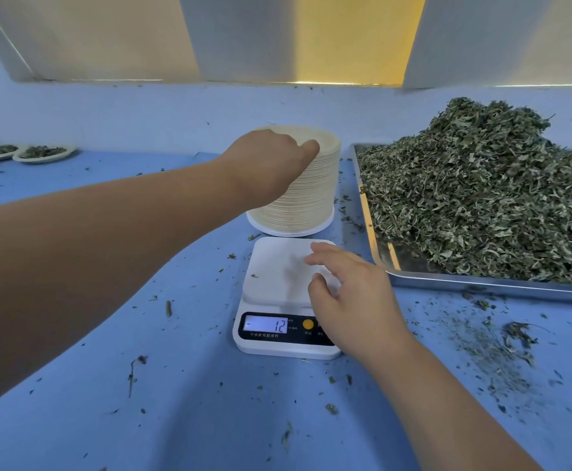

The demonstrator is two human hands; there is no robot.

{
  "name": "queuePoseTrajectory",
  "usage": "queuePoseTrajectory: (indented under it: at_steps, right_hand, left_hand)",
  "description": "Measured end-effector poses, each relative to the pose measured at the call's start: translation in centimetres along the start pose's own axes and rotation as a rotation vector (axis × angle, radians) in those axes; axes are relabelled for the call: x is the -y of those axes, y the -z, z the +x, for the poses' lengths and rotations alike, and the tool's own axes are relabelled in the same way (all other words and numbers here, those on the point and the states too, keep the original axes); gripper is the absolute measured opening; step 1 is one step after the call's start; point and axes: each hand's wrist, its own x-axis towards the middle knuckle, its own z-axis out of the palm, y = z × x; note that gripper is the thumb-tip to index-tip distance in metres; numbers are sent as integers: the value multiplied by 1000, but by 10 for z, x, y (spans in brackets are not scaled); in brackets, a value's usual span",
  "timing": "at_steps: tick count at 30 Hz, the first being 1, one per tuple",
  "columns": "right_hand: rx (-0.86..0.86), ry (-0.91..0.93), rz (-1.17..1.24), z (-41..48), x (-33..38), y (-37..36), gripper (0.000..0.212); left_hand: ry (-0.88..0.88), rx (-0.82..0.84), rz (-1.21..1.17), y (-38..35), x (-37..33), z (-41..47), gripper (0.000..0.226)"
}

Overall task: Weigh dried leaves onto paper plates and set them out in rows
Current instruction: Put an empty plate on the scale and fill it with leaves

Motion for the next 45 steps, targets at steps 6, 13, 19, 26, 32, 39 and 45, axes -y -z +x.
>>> queuePoseTrajectory:
  at_steps: [6, 13, 19, 26, 32, 39, 45]
  right_hand:
    - [-21, -10, 2, 1, 0, 2, 34]
    - [-16, -2, 1, 0, 1, 0, 35]
    - [-12, -26, 23, 0, 3, -1, 41]
    - [-15, -19, 12, 0, 3, -2, 41]
    - [-14, -12, 4, 0, 4, -2, 41]
    - [-17, -13, 5, 0, 7, -1, 39]
    - [-103, -98, -10, 3, 4, 3, 38]
  left_hand:
    - [-1, 12, -17, 1, 3, -1, 45]
    - [-41, 6, 31, 6, 4, -5, 52]
    - [-107, -15, 104, 9, 1, -2, 65]
    - [-86, -27, 97, 9, -5, -1, 49]
    - [24, -118, -10, 13, -6, -2, 37]
    - [345, -437, -480, -1, -1, -12, 28]
    - [458, -703, -806, -18, -29, -45, 22]
